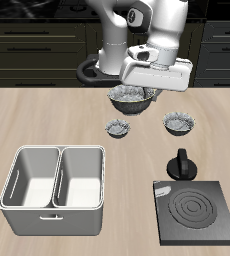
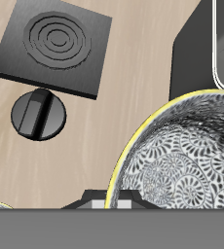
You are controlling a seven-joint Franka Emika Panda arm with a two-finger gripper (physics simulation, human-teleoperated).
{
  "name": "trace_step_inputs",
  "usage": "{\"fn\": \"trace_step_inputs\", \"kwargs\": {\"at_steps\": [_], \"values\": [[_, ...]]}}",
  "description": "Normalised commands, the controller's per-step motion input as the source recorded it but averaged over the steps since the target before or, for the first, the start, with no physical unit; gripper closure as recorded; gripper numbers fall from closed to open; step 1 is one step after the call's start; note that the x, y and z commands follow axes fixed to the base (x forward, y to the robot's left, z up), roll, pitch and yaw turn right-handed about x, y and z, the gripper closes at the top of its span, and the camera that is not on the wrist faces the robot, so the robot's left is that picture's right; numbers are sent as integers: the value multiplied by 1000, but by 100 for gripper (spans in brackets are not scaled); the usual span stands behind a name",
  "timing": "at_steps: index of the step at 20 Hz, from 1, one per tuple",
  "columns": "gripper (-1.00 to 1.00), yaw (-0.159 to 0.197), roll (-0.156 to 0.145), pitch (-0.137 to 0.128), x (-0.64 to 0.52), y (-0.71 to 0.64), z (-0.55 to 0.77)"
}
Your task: Turn off the flat stove and place the largest bowl on it
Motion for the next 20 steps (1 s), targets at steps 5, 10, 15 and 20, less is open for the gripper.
{"fn": "trace_step_inputs", "kwargs": {"at_steps": [5, 10, 15, 20], "values": [[100, -3, -4, -12, 129, 263, 115], [100, 15, 8, -20, 167, 344, 145], [100, 21, 27, -10, 244, 232, 107], [100, 42, 106, 16, 243, 208, 90]]}}
